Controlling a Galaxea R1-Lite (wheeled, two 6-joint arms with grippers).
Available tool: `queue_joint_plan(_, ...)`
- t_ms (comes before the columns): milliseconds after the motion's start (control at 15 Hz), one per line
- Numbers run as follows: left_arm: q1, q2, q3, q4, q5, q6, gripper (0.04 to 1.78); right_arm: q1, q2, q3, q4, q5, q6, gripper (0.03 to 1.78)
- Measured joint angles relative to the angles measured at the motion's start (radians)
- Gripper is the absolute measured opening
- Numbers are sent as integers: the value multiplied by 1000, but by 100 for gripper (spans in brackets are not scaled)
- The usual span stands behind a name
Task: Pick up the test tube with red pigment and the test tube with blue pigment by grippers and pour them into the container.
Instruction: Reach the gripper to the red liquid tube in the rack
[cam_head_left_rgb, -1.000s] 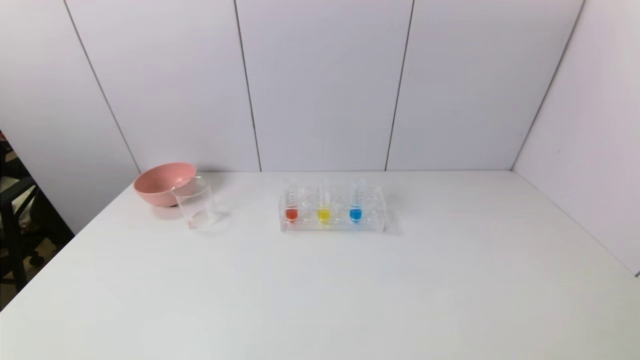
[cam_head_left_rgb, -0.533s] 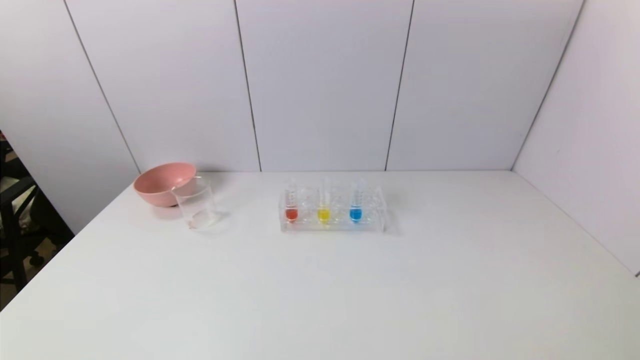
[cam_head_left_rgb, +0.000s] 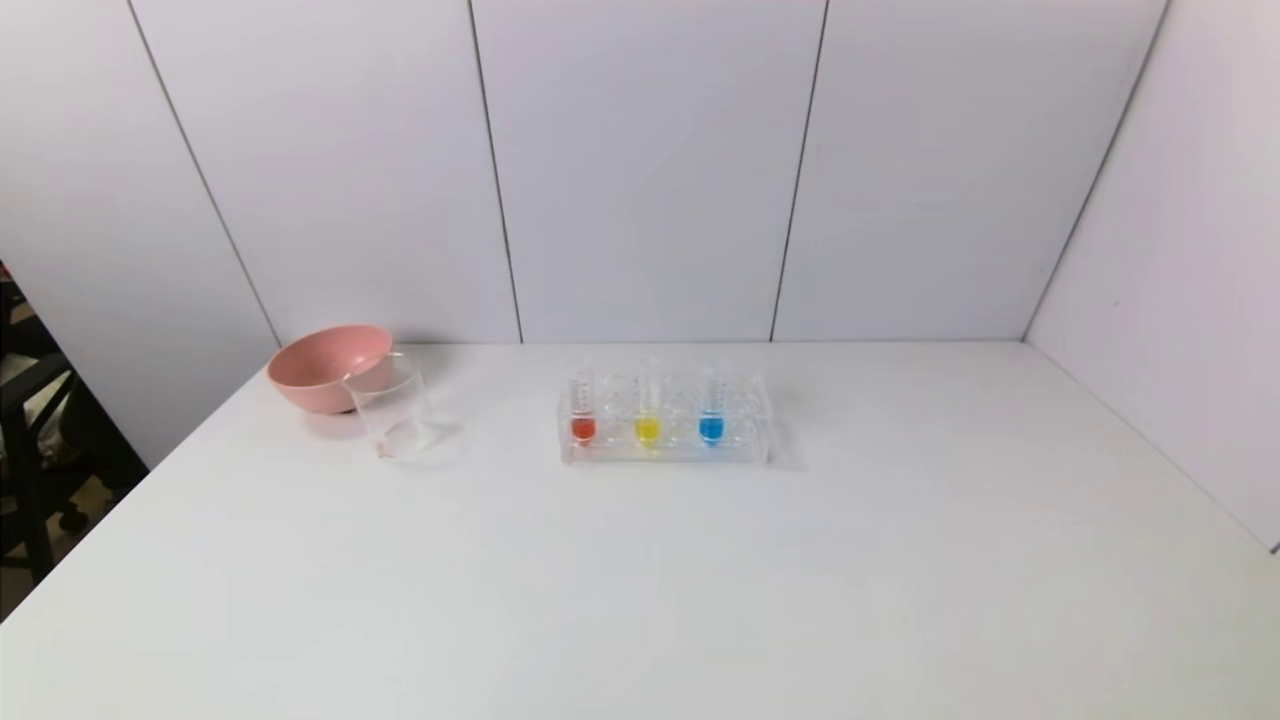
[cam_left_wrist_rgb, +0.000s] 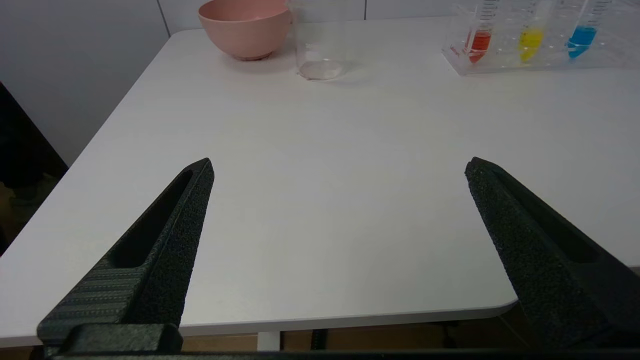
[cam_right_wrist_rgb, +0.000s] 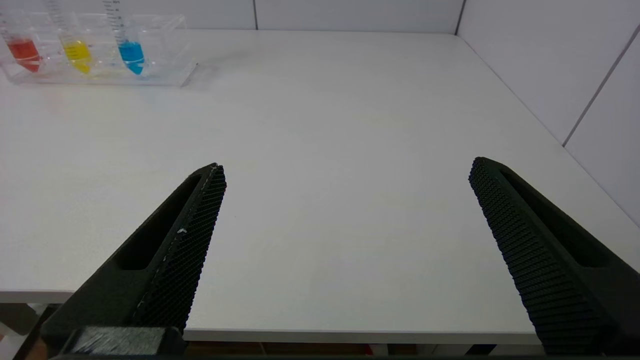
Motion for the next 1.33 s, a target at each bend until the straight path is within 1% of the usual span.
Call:
queue_joint_plan(200,0,42,-59,5,-23,-1,176,0,0,0,0,0,0,177)
queue_joint_plan(333,-1,104,-112,0,-26,-2,176,0,0,0,0,0,0,178)
queue_joint_plan(667,-22,353,-327,-57,-26,-31,176,0,0,0,0,0,0,177)
queue_joint_plan(933,-30,581,-438,-176,-26,-43,176,0,0,0,0,0,0,177)
queue_joint_plan(1200,-31,799,-483,-339,-30,-53,176,0,0,0,0,0,0,177)
queue_joint_plan(1333,-32,905,-503,-427,-60,-58,176,0,0,0,0,1,0,177)
